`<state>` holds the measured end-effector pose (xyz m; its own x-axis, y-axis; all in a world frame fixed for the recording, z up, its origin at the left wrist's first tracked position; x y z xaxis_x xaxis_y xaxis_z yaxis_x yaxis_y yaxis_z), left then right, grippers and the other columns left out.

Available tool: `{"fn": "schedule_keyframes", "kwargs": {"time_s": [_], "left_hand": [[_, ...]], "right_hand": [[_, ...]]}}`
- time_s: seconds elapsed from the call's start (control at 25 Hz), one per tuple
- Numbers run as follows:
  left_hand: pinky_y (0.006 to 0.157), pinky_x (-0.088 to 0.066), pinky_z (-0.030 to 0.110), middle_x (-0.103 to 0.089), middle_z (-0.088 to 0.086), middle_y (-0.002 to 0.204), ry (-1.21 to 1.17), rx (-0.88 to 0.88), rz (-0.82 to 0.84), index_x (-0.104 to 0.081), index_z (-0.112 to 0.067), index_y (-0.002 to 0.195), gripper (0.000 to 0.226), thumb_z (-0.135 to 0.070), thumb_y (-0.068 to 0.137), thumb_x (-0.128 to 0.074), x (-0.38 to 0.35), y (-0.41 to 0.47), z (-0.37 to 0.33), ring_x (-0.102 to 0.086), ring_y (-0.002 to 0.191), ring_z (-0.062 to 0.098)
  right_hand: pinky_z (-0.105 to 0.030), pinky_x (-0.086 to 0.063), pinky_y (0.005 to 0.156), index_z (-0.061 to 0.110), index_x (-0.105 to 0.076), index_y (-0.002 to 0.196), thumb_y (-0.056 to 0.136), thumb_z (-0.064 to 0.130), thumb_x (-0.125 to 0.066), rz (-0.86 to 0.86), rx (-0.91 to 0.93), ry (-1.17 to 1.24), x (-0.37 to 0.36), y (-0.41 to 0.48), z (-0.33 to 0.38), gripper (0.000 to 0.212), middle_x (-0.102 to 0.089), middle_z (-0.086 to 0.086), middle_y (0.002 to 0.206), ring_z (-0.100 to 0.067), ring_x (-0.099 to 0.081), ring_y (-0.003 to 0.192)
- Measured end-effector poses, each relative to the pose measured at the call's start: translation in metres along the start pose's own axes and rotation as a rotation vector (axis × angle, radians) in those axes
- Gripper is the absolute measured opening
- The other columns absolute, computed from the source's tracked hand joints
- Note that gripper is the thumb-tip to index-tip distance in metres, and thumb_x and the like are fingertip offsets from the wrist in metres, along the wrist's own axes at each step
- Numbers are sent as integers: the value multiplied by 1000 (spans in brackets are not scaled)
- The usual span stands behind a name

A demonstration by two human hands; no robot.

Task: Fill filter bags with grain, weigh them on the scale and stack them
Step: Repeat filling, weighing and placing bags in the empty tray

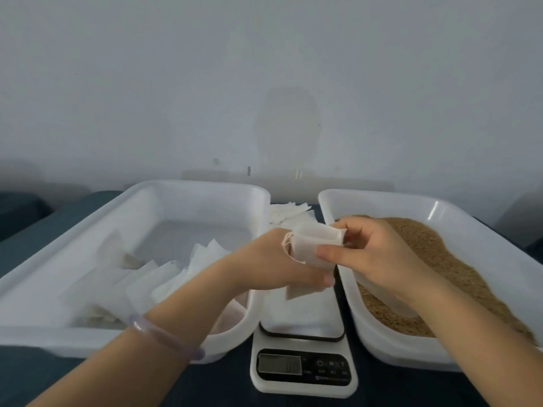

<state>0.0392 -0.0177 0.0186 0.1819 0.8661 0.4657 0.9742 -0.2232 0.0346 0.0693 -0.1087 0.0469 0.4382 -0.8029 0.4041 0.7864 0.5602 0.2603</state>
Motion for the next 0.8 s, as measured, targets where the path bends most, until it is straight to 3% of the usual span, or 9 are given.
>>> {"fn": "schedule_keyframes", "kwargs": {"time_s": [0.08,0.16,0.24,0.36,0.48,0.6,0.68,0.76,0.8], "left_hand": [[51,-31,16,-46,-8,54,197,28,-95,-56,-10,62,30,-24,77,-77,19,1,10,-39,50,6],[50,-24,24,-35,1,55,286,59,-168,-47,-7,55,44,-29,79,-75,33,3,18,-29,53,13],[50,-25,25,-37,2,56,418,72,-153,-48,-8,55,41,-29,82,-71,32,9,18,-30,56,15],[49,-29,23,-46,1,64,698,61,-60,-50,-11,64,33,-29,90,-58,16,24,12,-40,60,18],[47,-29,21,-46,-4,64,778,87,-29,-49,-17,64,29,-28,89,-58,12,33,18,-41,55,9],[49,-31,23,-49,-7,62,756,112,-3,-45,-25,59,33,-32,85,-64,9,35,31,-45,57,10],[57,-39,24,-48,-9,58,793,107,2,-45,-28,55,35,-35,80,-68,8,35,37,-50,66,15],[82,-47,30,-46,-9,53,829,110,34,-48,-28,52,35,-38,77,-70,5,35,42,-51,68,16],[87,-47,28,-45,-8,50,827,108,30,-50,-26,52,33,-37,77,-69,6,34,42,-50,62,14]], "right_hand": [[-32,-47,62,7,-61,70,63,37,-84,2,-12,-140,-8,6,-9,38,-62,-8,66,-19,-57,61],[-18,-35,54,15,-57,65,66,39,-82,34,-8,-325,-16,11,-18,36,-55,0,57,-5,-45,52],[-16,-31,49,19,-56,68,68,39,-82,68,2,-480,-20,16,-27,32,-59,4,61,-4,-43,52],[-21,-38,54,19,-61,75,67,37,-82,69,-21,-562,-16,22,-37,29,-66,4,72,-11,-57,63],[-13,-31,44,26,-61,58,68,38,-78,163,-59,-634,-22,24,-45,24,-54,13,50,0,-45,46],[-14,-27,46,27,-51,46,77,37,-70,233,-56,-741,-29,27,-47,38,-45,9,42,-3,-40,43],[-18,-19,52,25,-56,55,81,38,-65,292,-56,-809,-37,27,-49,31,-44,9,49,-4,-42,54],[-20,-23,61,24,-61,62,81,42,-63,360,-72,-866,-45,28,-52,26,-46,9,54,-7,-45,65],[-22,-26,67,25,-59,60,80,44,-63,378,-70,-907,-48,29,-53,28,-47,10,54,-6,-46,66]]}}
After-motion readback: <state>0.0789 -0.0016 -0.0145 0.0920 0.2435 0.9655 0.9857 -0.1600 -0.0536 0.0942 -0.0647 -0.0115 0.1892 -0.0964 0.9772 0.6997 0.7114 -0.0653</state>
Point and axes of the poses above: each hand's wrist, its own y-axis towards the middle knuckle, its own x-axis out of the back of the hand, z = x × y, the point moved 10 cm from there along y, towards the middle knuckle
